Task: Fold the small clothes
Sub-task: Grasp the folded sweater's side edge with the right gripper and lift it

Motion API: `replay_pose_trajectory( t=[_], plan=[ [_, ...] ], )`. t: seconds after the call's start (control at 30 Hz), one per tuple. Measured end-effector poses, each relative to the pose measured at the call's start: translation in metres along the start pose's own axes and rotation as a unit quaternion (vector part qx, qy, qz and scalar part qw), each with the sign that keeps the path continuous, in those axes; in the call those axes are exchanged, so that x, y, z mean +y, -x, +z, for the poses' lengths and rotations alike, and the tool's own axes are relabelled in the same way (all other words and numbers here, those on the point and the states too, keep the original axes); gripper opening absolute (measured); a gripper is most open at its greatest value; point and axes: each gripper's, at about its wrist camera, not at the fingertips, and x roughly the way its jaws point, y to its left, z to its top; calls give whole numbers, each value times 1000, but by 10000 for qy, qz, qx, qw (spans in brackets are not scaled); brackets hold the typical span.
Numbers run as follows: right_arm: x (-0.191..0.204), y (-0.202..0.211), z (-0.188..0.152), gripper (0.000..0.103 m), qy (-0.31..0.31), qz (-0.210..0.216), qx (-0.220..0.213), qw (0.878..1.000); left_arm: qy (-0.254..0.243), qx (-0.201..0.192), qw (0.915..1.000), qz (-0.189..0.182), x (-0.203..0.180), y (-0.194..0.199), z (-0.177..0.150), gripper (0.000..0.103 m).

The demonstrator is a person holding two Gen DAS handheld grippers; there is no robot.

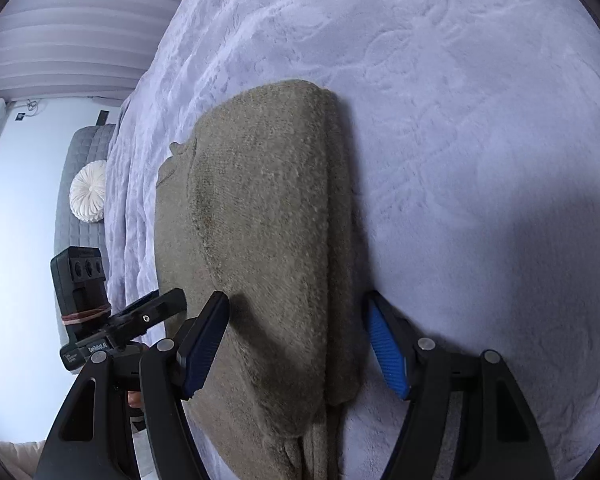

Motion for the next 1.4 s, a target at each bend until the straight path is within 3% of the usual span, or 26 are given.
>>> replay_pose_trajectory(
  t=[0.2,0.4,0.73,1.27,1.37,1.4],
  plan=[
    [29,-11,0,73,651,-55,181,9977,36,7,10000,-86,5,-2,-1,102],
    [11,-22,1,73,263,187,184,9993,122,7,9996,-236,8,-7,-1,102],
    [21,-35,3,70,64,-55,106,9999,-197,-201,9985,466,-17,-1,-2,102],
    [18,-31,5,66,-281,-215,-46,9994,-196,-204,9985,479,-18,2,-8,102],
    [19,-30,4,60,-346,-261,-92,9990,-140,-232,9990,365,-18,4,-11,94],
    [21,-29,4,57,-333,-287,-123,9990,-152,-282,9989,328,-17,6,-12,84]
  ],
)
